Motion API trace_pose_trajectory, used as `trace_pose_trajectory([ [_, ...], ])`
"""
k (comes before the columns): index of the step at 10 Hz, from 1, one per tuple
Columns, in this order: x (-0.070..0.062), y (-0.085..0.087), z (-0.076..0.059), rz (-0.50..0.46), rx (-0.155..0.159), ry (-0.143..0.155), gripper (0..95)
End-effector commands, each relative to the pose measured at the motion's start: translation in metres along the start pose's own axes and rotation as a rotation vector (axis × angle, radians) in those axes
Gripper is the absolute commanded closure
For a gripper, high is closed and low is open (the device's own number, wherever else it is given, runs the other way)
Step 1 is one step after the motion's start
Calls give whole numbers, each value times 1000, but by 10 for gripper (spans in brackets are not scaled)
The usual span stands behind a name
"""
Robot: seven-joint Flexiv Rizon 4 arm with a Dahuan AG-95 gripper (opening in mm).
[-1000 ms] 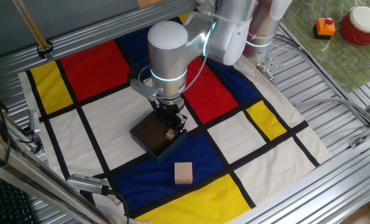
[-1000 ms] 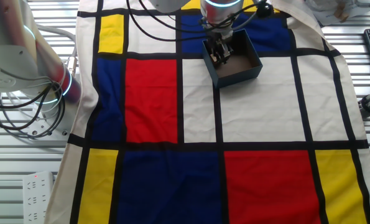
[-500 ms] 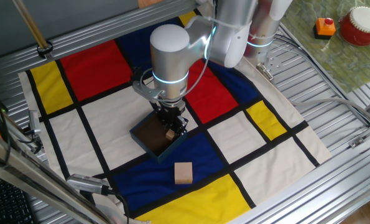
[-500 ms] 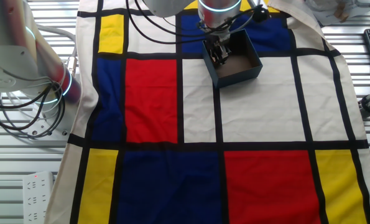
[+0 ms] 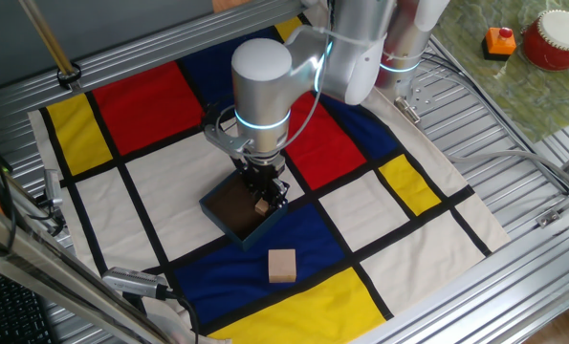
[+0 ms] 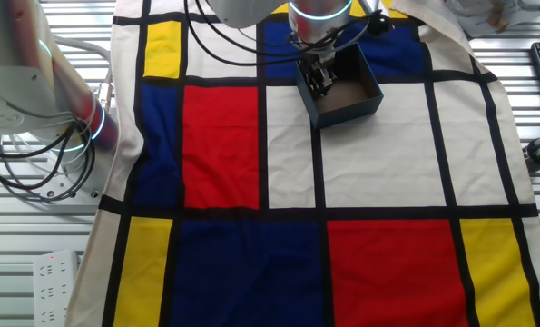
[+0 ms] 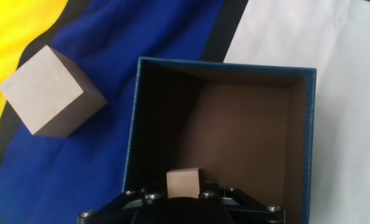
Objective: Take everything out of the gift box
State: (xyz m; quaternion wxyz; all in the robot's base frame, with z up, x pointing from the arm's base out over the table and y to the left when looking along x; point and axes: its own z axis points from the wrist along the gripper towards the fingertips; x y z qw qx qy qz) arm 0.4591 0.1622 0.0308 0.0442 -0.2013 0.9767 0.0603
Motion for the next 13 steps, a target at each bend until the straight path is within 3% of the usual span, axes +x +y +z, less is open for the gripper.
trace_pose_trajectory([
  [1,0,1,0,7,-10,10,570],
  [3,-1,1,1,12,-14,21,570],
  [8,-2,1,1,18,-19,12,570],
  [9,-2,1,1,31,-24,11,950],
  [13,-2,1,1,38,-30,4,950],
])
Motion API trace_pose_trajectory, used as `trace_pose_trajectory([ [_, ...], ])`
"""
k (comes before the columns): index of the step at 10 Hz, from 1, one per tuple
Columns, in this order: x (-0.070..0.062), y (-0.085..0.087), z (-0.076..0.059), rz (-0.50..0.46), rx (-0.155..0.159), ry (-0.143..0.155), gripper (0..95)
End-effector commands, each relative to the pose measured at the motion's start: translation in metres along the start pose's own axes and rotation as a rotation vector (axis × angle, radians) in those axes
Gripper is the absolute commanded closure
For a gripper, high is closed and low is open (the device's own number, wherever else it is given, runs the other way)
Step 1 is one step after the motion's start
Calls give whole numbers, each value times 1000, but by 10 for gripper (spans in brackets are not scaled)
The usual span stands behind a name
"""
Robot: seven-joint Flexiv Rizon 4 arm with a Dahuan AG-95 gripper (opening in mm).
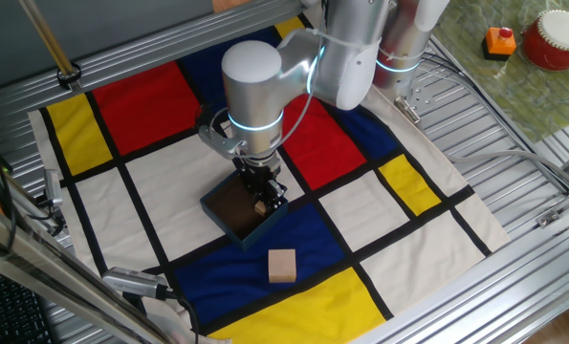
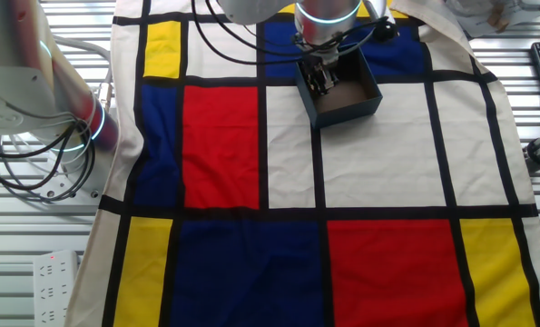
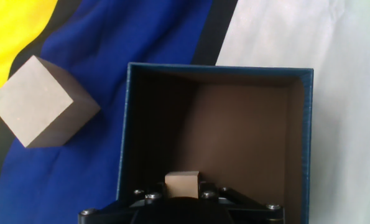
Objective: Take everything out of the gift box
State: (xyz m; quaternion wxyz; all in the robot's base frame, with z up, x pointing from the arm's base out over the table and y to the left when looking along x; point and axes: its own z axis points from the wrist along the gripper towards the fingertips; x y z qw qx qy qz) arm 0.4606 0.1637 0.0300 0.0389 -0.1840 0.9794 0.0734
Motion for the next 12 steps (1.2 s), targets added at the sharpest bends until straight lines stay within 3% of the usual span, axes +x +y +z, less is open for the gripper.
trace_pose_trajectory([
  [1,-2,0,-1,0,-5,5,950],
  [4,-19,-2,-29,-25,-2,42,950],
  [5,-22,0,-39,-34,18,45,950],
  [7,-23,5,-61,-76,86,26,950],
  [8,-27,6,-82,-124,117,14,950],
  [10,-34,2,-105,-184,144,-3,950],
  [11,-35,4,-108,-166,155,-15,950],
  [12,-36,3,-107,-148,132,-22,950],
])
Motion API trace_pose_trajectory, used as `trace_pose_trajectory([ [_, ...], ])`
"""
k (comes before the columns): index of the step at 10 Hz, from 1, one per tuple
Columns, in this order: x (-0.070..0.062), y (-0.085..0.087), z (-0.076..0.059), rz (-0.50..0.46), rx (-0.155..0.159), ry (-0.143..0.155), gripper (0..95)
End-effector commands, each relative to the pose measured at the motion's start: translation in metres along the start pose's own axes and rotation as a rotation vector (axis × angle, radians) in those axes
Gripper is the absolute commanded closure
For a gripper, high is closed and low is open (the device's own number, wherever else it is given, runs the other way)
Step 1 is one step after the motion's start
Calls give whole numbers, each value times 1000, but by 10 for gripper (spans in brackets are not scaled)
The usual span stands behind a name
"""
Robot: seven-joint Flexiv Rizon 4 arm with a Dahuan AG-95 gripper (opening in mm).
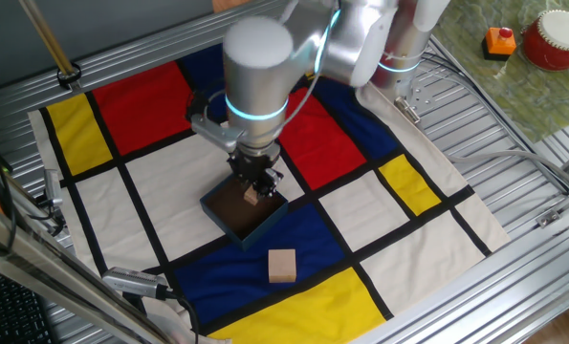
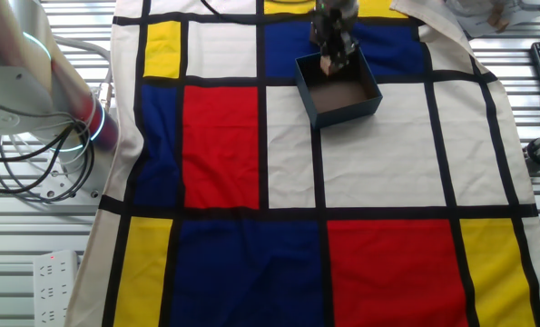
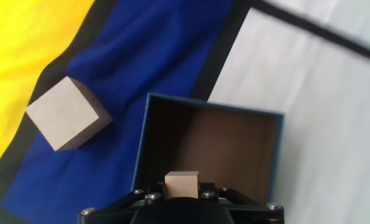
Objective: Take everything out of the gift box
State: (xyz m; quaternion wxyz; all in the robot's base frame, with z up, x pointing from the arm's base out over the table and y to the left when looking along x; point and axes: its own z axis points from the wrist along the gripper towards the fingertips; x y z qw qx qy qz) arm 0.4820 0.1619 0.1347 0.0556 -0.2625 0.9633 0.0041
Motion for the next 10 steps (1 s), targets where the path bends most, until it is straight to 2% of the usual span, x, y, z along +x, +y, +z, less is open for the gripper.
trace_pose_trajectory([
  [1,-6,-6,-1,22,-6,-23,950],
  [2,-8,-11,5,19,-11,-25,950],
  [9,-13,-14,5,23,-9,-21,950],
  [10,-13,-14,5,2,30,11,950],
])
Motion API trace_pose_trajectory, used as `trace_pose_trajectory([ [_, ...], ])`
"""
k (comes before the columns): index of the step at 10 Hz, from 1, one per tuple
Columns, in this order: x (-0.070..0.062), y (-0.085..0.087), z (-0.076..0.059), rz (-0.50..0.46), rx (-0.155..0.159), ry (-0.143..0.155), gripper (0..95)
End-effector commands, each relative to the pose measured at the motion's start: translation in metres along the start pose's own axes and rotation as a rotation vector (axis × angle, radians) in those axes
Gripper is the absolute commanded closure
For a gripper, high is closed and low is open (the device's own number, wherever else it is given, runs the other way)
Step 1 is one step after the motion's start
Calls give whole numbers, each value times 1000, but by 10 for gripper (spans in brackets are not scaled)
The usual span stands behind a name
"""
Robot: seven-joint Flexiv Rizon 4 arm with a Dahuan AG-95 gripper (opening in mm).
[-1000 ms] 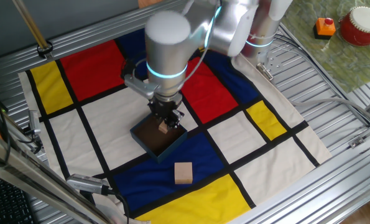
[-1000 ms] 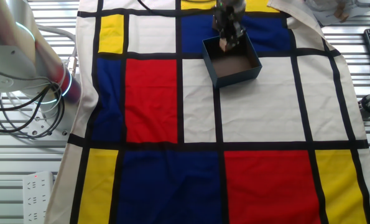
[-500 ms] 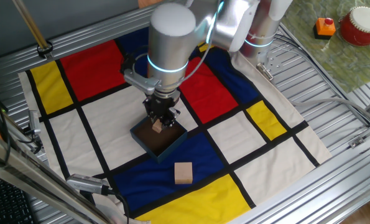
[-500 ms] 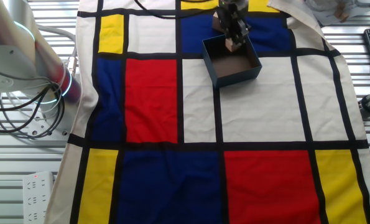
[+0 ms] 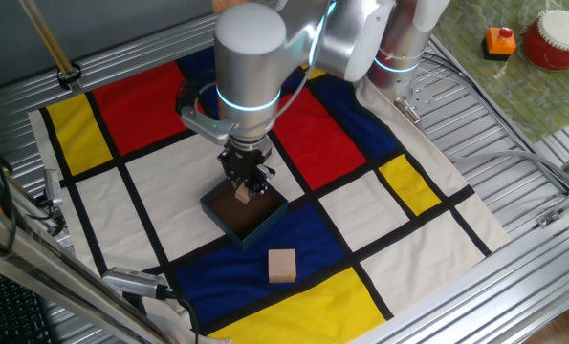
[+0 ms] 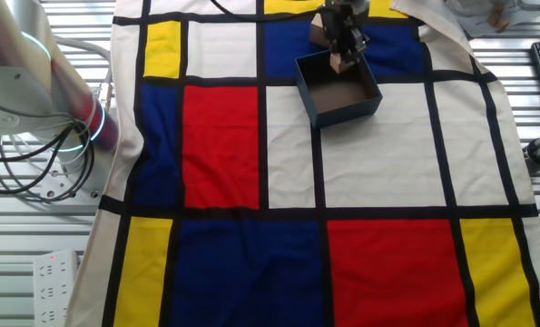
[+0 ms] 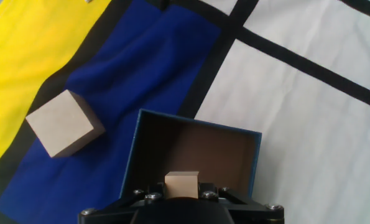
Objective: Take everything out of the gift box
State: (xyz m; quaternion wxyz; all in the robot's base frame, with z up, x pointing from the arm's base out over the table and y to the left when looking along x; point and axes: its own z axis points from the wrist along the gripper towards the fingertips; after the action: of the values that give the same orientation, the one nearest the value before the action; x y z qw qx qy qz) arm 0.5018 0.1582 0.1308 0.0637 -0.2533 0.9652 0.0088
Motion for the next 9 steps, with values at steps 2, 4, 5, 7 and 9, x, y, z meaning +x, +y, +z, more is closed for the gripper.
trace_pose_trajectory([
  [2,2,0,-1,23,55,13,950],
  [4,2,0,-1,93,75,24,950],
  [5,2,0,-1,139,85,26,950],
  [7,2,0,-1,183,65,18,950],
  [9,2,0,-1,196,63,35,950],
])
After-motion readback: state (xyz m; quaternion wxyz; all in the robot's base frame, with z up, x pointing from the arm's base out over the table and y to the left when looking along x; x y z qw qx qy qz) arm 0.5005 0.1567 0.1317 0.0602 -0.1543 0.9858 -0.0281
